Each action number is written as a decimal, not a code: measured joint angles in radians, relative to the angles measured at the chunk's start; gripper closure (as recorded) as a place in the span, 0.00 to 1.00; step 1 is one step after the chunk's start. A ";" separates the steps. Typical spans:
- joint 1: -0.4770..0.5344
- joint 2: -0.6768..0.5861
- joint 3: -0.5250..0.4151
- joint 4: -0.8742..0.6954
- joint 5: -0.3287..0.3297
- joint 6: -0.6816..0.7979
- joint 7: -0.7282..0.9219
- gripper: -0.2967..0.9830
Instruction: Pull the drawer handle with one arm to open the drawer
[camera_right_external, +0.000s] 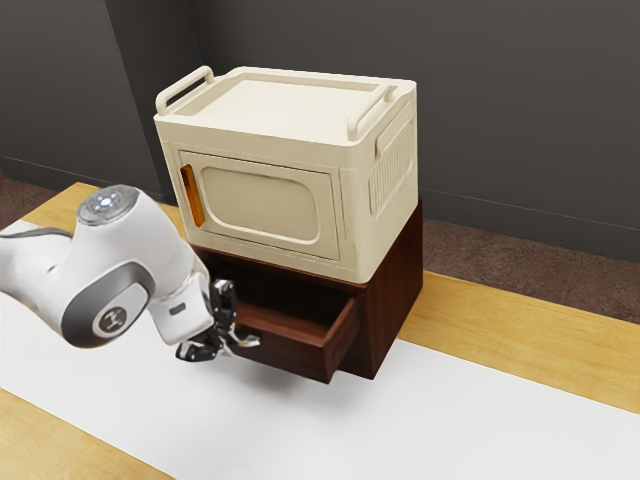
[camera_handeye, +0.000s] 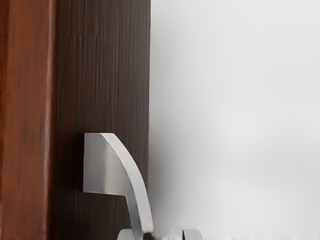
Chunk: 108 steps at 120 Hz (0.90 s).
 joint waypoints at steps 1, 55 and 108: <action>0.000 -0.002 0.000 -0.001 0.000 -0.001 0.000 0.74; -0.022 -0.123 -0.008 -0.091 -0.049 -0.022 -0.019 0.75; -0.061 -0.243 -0.017 -0.171 -0.110 -0.054 -0.027 0.75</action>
